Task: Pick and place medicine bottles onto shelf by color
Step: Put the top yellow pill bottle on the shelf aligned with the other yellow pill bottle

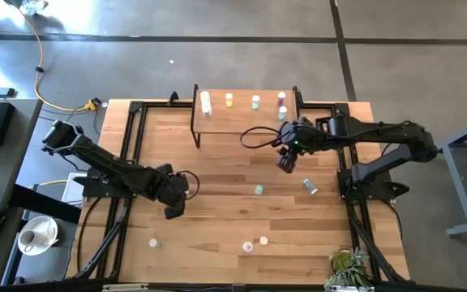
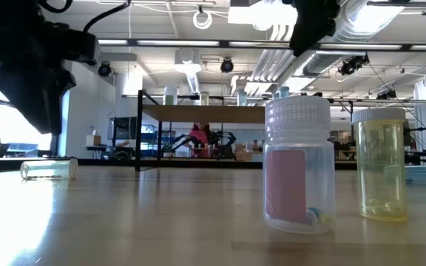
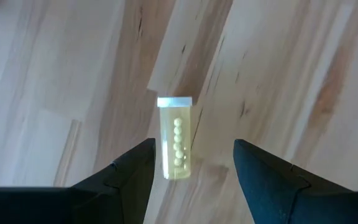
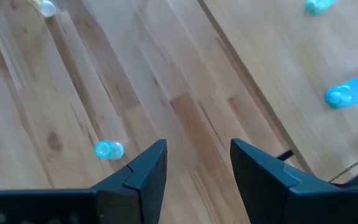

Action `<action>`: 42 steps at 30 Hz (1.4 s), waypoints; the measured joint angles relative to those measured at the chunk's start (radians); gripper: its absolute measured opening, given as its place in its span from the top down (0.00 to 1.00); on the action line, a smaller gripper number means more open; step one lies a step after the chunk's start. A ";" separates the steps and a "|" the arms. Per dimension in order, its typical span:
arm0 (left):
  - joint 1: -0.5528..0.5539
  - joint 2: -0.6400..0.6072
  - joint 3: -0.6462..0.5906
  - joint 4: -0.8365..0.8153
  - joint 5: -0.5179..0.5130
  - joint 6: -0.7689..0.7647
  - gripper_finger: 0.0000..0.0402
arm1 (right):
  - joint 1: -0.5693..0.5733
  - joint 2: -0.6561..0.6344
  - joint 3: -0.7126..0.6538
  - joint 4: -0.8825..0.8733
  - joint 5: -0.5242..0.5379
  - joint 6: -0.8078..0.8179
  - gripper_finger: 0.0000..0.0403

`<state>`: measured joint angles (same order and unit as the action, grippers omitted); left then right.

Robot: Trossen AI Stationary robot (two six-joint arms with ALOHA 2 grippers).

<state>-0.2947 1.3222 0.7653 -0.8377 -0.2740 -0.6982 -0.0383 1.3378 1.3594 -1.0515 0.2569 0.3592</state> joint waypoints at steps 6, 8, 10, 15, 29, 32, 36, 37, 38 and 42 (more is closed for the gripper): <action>0.000 0.048 -0.001 -0.036 -0.006 -0.056 0.49 | 0.000 0.026 0.000 -0.001 0.000 -0.001 0.58; 0.000 0.072 -0.001 -0.034 -0.009 -0.065 0.49 | 0.000 0.031 0.000 -0.009 -0.002 -0.002 0.58; 0.000 0.087 -0.001 -0.036 -0.027 -0.072 0.49 | 0.000 0.031 0.000 -0.004 -0.002 -0.001 0.58; 0.015 0.130 -0.001 -0.038 -0.047 -0.088 0.49 | 0.000 0.032 0.000 -0.005 -0.002 -0.002 0.58; 0.079 0.191 -0.001 -0.028 0.002 -0.024 0.49 | 0.000 0.032 0.000 -0.006 -0.002 -0.002 0.58; 0.096 0.206 -0.001 -0.028 0.002 -0.019 0.49 | 0.000 0.032 0.000 -0.006 -0.002 -0.002 0.58; 0.115 0.231 -0.001 -0.024 0.002 0.020 0.49 | 0.000 0.032 0.000 -0.006 -0.002 -0.002 0.58; 0.119 0.238 -0.001 -0.025 0.002 0.026 0.49 | 0.000 0.032 0.000 -0.006 -0.002 -0.002 0.58; 0.123 0.245 -0.001 -0.025 0.003 0.029 0.49 | 0.000 0.032 0.000 -0.006 -0.002 -0.002 0.58; 0.133 0.262 0.001 -0.025 0.009 0.038 0.49 | 0.000 0.032 0.000 -0.007 -0.002 -0.002 0.58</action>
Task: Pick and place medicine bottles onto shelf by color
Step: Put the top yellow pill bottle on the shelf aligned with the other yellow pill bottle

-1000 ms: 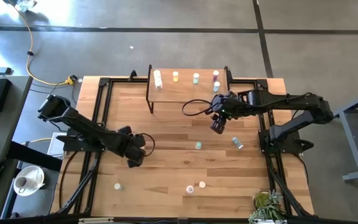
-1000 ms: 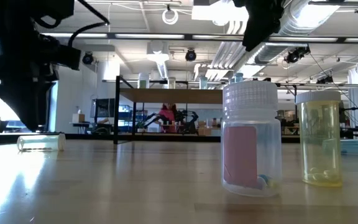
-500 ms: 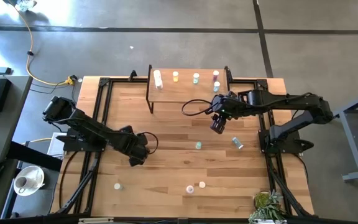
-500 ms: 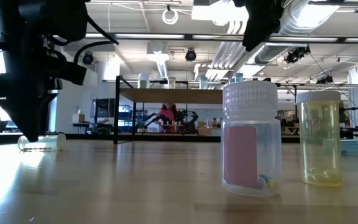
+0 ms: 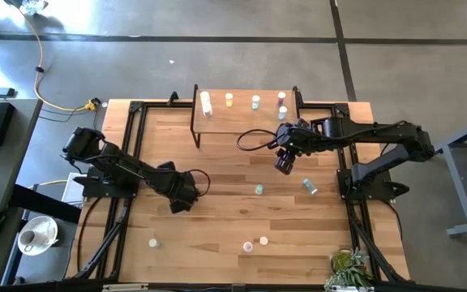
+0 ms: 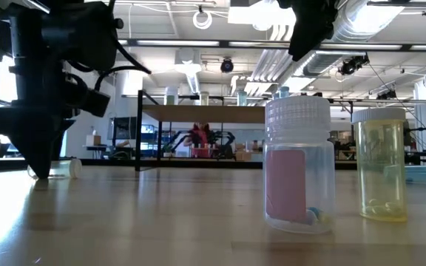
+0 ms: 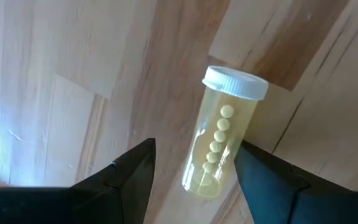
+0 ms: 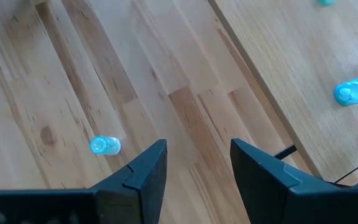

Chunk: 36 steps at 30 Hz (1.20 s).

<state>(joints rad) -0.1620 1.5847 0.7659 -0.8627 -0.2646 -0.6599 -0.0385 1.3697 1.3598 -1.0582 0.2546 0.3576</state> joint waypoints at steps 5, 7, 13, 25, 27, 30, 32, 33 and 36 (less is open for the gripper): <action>0.000 0.005 0.001 0.015 0.021 0.028 0.52 | 0.000 0.000 0.000 0.000 0.000 0.000 0.58; 0.000 0.005 0.000 0.021 0.026 0.029 0.56 | 0.000 0.000 0.000 0.000 0.000 0.000 0.58; 0.000 0.006 0.000 0.032 0.038 0.044 0.70 | 0.000 0.000 0.000 0.000 0.000 0.000 0.58; 0.001 -0.016 -0.002 0.158 0.037 0.181 0.80 | 0.000 0.000 0.000 0.001 0.000 0.000 0.58; 0.008 -0.039 -0.003 0.189 0.054 0.221 0.80 | 0.000 0.000 0.000 0.001 0.000 0.002 0.58; 0.027 -0.081 -0.003 0.243 0.065 0.276 0.81 | 0.000 0.000 0.000 0.001 -0.001 0.003 0.58; 0.040 -0.114 -0.003 0.258 0.071 0.306 0.81 | 0.000 0.000 0.000 0.001 -0.007 0.003 0.58; 0.044 -0.130 -0.003 0.272 0.069 0.318 0.81 | 0.000 0.000 0.000 0.001 -0.015 0.004 0.58; 0.058 -0.187 -0.031 0.343 0.058 0.356 0.81 | 0.000 0.000 0.000 0.002 -0.021 0.004 0.58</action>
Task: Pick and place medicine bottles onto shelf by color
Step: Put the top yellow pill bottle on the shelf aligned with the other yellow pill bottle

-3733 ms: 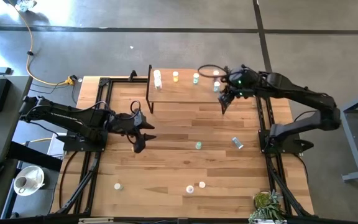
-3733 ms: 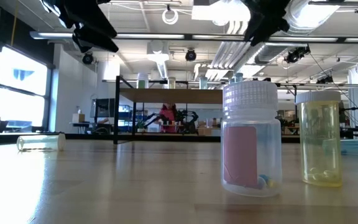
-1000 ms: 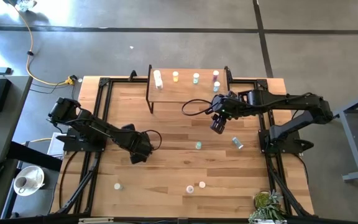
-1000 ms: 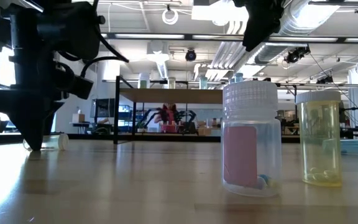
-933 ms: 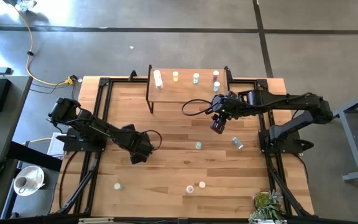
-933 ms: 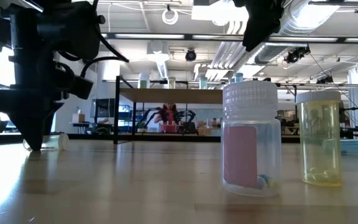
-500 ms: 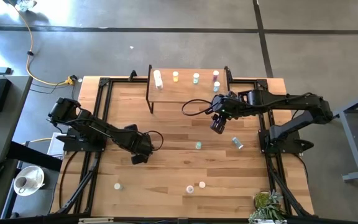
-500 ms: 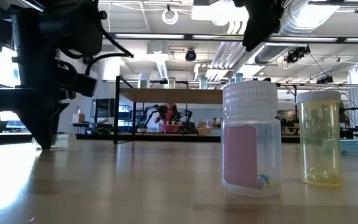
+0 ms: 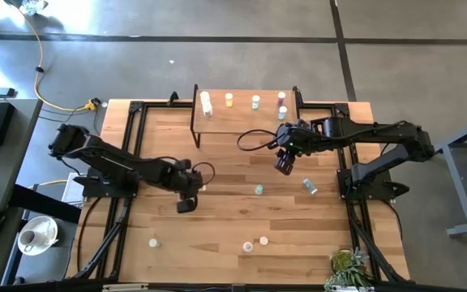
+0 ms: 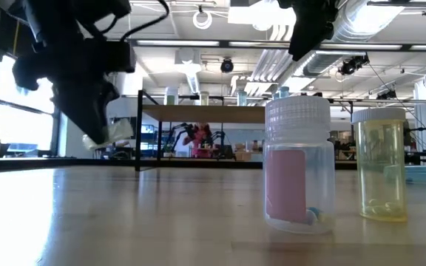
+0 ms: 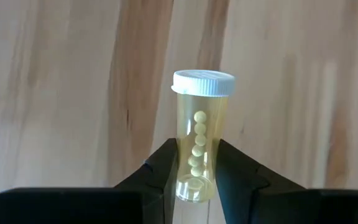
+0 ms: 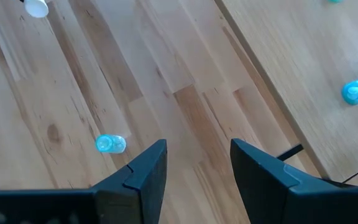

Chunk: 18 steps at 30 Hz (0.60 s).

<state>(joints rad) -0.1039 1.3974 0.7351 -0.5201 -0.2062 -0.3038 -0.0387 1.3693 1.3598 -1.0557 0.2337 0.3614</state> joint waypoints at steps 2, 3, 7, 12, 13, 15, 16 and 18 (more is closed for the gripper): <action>0.015 -0.048 -0.057 0.106 0.029 0.017 0.81 | 0.000 0.000 0.000 0.003 -0.001 0.000 0.58; 0.023 -0.074 -0.090 0.163 0.050 0.020 0.80 | 0.000 0.000 0.000 0.010 -0.001 -0.001 0.58; 0.051 -0.172 -0.208 0.412 0.107 0.035 0.80 | 0.000 0.000 0.000 0.062 -0.001 -0.004 0.58; 0.077 -0.265 -0.291 0.622 0.142 0.111 0.80 | 0.000 0.000 0.000 0.175 -0.012 -0.043 0.58; 0.082 -0.277 -0.297 0.650 0.142 0.127 0.80 | 0.000 0.000 0.000 0.204 -0.022 -0.055 0.58; 0.094 -0.295 -0.306 0.698 0.142 0.160 0.80 | 0.000 0.000 0.000 0.271 -0.048 -0.083 0.58; 0.099 -0.301 -0.309 0.726 0.141 0.177 0.80 | 0.000 0.000 0.000 0.307 -0.066 -0.100 0.58; 0.112 -0.305 -0.311 0.778 0.141 0.210 0.80 | 0.000 0.000 0.000 0.384 -0.097 -0.132 0.58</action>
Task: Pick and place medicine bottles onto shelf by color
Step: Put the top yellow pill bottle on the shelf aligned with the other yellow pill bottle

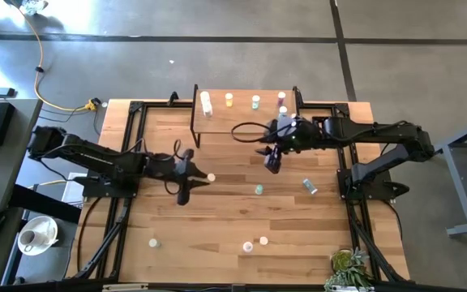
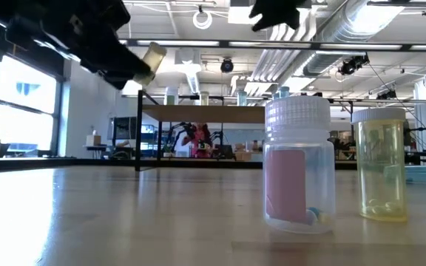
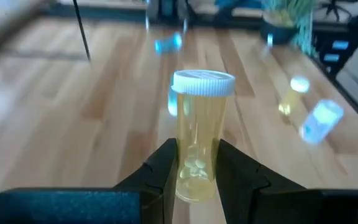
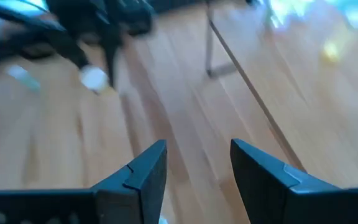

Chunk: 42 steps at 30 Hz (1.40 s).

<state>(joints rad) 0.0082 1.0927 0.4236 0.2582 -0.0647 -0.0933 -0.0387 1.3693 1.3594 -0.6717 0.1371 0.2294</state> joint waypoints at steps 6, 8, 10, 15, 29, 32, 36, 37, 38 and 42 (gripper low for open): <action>0.058 0.005 -0.001 0.102 -0.001 0.073 0.80 | 0.000 0.000 0.000 0.196 -0.066 -0.089 0.58; 0.079 0.007 -0.002 0.139 -0.002 0.093 0.80 | 0.000 0.000 0.000 0.244 -0.066 -0.117 0.58; 0.100 0.007 -0.002 0.193 -0.003 0.110 0.80 | -0.002 0.004 0.000 0.284 -0.062 -0.137 0.58; 0.152 0.007 -0.002 0.291 -0.002 0.124 0.80 | -0.010 0.035 0.000 0.342 -0.084 -0.184 0.57; 0.214 0.007 -0.002 0.316 0.043 0.124 0.80 | -0.069 0.201 0.000 0.592 -0.262 -0.338 0.48; 0.214 0.007 -0.002 0.316 0.043 0.124 0.80 | -0.068 0.240 0.000 0.641 -0.268 -0.393 0.48; 0.214 0.007 -0.001 0.315 0.043 0.124 0.80 | -0.068 0.290 0.000 0.672 -0.291 -0.414 0.48; 0.214 0.007 -0.001 0.316 0.043 0.124 0.80 | -0.068 0.300 0.000 0.691 -0.298 -0.414 0.48; 0.214 0.007 -0.001 0.316 0.043 0.124 0.80 | -0.068 0.306 0.000 0.691 -0.305 -0.414 0.48; 0.214 0.007 -0.001 0.316 0.043 0.123 0.80 | -0.068 0.329 0.000 0.701 -0.307 -0.414 0.48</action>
<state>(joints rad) 0.2222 1.0996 0.4229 0.5745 -0.0216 0.0300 -0.1070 1.6984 1.3591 0.0292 -0.1700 -0.1841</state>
